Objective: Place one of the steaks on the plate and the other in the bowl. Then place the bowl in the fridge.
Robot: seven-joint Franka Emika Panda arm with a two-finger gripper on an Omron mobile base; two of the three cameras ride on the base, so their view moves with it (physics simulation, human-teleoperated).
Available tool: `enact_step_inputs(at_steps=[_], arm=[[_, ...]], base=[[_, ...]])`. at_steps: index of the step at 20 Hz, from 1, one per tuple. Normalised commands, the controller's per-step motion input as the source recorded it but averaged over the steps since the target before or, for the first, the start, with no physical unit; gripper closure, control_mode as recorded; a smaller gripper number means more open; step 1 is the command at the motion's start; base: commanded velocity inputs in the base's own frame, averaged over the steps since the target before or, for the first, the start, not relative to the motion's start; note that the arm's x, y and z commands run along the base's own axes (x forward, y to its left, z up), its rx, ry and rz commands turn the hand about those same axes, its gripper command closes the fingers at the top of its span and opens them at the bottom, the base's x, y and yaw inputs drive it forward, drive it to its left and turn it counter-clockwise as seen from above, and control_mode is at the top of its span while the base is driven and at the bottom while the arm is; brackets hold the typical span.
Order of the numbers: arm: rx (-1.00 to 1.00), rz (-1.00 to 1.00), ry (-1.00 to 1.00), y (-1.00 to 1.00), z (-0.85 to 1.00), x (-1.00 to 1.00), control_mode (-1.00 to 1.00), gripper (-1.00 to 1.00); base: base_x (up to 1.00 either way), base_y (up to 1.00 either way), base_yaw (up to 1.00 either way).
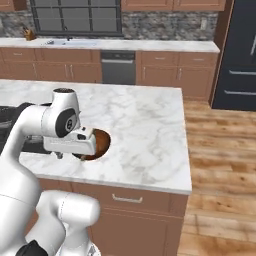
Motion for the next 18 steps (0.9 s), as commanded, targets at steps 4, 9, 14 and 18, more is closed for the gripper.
enact_step_inputs(at_steps=[4,9,14,18], arm=[[0.00,0.00,0.00,0.00,0.00,0.00,1.00,-1.00],[0.00,0.00,0.00,0.00,0.00,0.00,1.00,-1.00],[0.00,0.00,0.00,0.00,0.00,0.00,1.00,-1.00],[0.00,0.00,0.00,0.00,0.00,0.00,1.00,-1.00]], base=[[-0.22,-1.00,-0.01],[-0.40,-1.00,-0.17],[-0.03,-1.00,-0.10],[0.06,-1.00,0.00]])
